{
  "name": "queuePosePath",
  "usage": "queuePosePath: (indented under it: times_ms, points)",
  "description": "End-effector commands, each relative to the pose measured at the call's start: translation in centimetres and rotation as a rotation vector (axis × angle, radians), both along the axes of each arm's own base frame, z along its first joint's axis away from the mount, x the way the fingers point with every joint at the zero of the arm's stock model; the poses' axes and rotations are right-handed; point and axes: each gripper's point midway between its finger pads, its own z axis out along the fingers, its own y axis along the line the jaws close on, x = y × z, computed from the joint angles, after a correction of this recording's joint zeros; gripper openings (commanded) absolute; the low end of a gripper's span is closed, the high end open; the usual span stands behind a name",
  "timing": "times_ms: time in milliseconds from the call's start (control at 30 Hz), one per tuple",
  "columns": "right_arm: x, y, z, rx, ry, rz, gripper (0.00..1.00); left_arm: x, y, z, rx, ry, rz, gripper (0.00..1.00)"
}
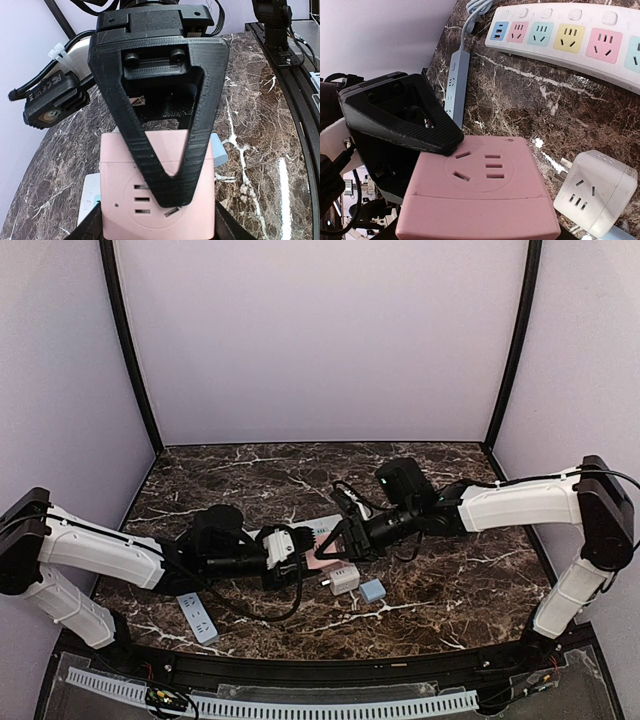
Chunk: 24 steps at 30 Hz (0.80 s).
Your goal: Insert the plug
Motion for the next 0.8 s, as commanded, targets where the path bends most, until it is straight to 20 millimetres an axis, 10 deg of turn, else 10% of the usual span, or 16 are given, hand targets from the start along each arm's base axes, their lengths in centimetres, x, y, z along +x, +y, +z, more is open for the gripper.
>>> queuePosePath:
  times_ms: [0, 133, 367, 533, 767]
  points:
    - [-0.6, 0.8, 1.6, 0.065, -0.031, 0.043, 0.59, 0.3, -0.4, 0.6, -0.009, -0.021, 0.012, 0.01]
    - [-0.6, 0.5, 1.4, 0.058, -0.045, 0.034, 0.51, 0.5, -0.3, 0.4, 0.008, -0.015, 0.029, 0.08]
    - [0.1, -0.7, 0.3, 0.007, -0.111, -0.018, 0.39, 1.2, 0.7, -0.7, 0.031, 0.003, 0.097, 0.79]
    - [1.3, -2.1, 0.0, -0.039, -0.207, -0.098, 0.3, 2.5, 1.8, -1.8, 0.053, 0.048, 0.213, 0.97]
    - [1.9, -4.9, -1.2, -0.158, -0.272, -0.17, 0.28, 5.7, 4.5, -2.9, 0.106, 0.119, 0.504, 0.99]
